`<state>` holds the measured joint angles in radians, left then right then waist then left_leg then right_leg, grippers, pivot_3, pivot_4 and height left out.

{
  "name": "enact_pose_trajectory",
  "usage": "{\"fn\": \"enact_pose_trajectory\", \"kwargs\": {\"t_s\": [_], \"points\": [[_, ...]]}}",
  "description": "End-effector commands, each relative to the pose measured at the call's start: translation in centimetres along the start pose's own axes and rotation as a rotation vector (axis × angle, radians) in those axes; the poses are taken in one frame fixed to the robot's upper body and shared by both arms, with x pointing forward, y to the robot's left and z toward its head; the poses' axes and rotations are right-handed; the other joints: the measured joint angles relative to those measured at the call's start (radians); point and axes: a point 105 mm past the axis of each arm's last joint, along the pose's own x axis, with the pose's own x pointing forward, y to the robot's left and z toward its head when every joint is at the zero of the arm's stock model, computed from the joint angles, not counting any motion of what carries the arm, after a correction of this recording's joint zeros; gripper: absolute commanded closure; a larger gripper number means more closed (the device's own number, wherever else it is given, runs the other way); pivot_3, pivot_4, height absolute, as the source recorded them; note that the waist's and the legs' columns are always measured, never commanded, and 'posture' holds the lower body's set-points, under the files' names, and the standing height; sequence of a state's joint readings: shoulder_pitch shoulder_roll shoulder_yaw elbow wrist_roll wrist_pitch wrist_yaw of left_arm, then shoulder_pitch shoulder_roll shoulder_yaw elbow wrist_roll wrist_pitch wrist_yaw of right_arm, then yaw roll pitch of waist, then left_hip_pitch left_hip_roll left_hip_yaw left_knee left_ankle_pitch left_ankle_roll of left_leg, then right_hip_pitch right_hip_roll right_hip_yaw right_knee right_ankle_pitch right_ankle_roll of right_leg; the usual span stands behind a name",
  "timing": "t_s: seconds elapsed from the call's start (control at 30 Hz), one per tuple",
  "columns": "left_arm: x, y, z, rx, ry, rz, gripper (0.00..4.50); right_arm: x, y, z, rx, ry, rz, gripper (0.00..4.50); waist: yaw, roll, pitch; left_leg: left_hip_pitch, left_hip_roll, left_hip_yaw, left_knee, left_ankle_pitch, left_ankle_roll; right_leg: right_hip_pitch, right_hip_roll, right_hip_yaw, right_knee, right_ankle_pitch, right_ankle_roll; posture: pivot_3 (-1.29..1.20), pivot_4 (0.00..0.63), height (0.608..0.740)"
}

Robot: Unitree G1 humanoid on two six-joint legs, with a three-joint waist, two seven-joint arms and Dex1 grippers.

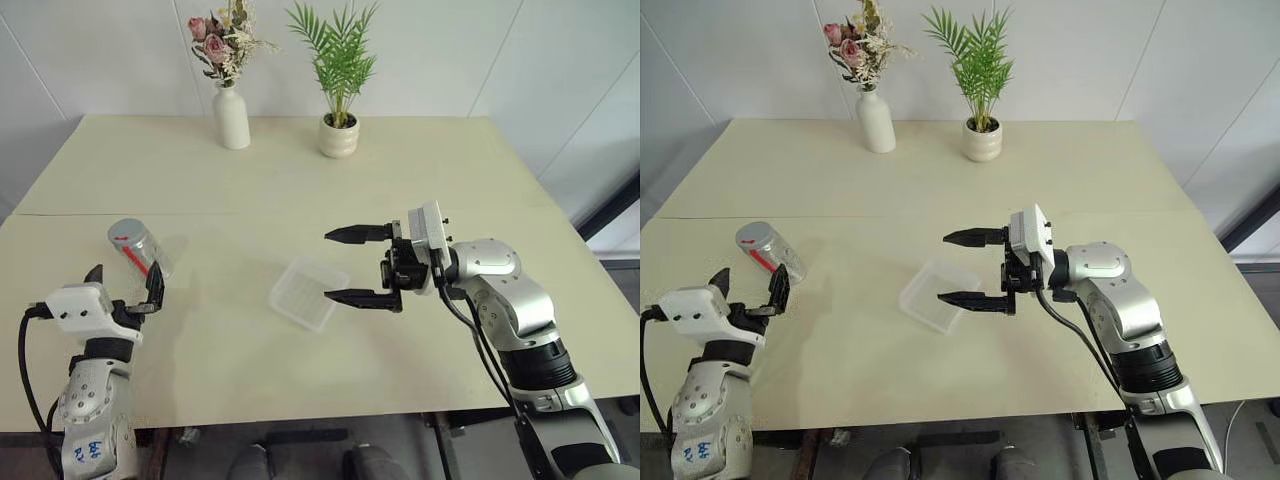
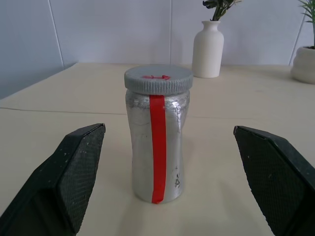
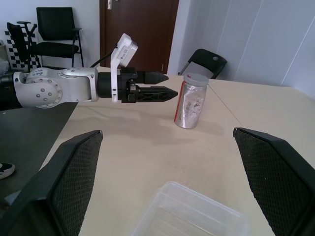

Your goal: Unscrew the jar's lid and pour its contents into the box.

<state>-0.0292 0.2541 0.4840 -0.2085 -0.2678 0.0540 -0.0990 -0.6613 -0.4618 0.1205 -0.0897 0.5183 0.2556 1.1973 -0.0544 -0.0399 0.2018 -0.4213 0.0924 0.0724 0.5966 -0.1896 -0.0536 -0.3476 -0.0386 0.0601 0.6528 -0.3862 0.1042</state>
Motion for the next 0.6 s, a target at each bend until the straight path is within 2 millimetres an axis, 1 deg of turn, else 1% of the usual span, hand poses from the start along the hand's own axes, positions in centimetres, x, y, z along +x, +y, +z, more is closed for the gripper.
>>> {"fn": "enact_pose_trajectory", "kwargs": {"t_s": [0.03,0.33,0.6], "points": [[1.2,0.1,0.7,0.037,-0.028,-0.013,0.03,0.3,-0.1,1.2,-0.055,-0.017,-0.001,0.0,0.001,0.0,0.0,0.0,0.0,0.0,0.0,0.0,0.0,0.0,0.0,0.0,0.0,0.0,0.0,0.0,0.15,0.74],[3.7,-0.2,0.3,0.028,-0.023,-0.028,0.03,0.0,0.0,0.9,-0.054,-0.003,-0.025,0.0,0.002,0.0,0.0,0.0,0.0,0.001,0.0,0.0,-0.001,0.0,0.0,0.001,0.0,0.0,0.0,0.0,0.15,0.74],[5.0,0.2,0.1,0.038,-0.02,-0.024,0.03,-0.2,0.0,0.8,-0.06,-0.003,-0.055,0.0,0.002,0.0,0.0,0.0,0.001,0.003,0.0,0.0,-0.001,-0.002,0.0,0.001,0.001,0.0,0.0,0.0,0.15,0.74]]}}
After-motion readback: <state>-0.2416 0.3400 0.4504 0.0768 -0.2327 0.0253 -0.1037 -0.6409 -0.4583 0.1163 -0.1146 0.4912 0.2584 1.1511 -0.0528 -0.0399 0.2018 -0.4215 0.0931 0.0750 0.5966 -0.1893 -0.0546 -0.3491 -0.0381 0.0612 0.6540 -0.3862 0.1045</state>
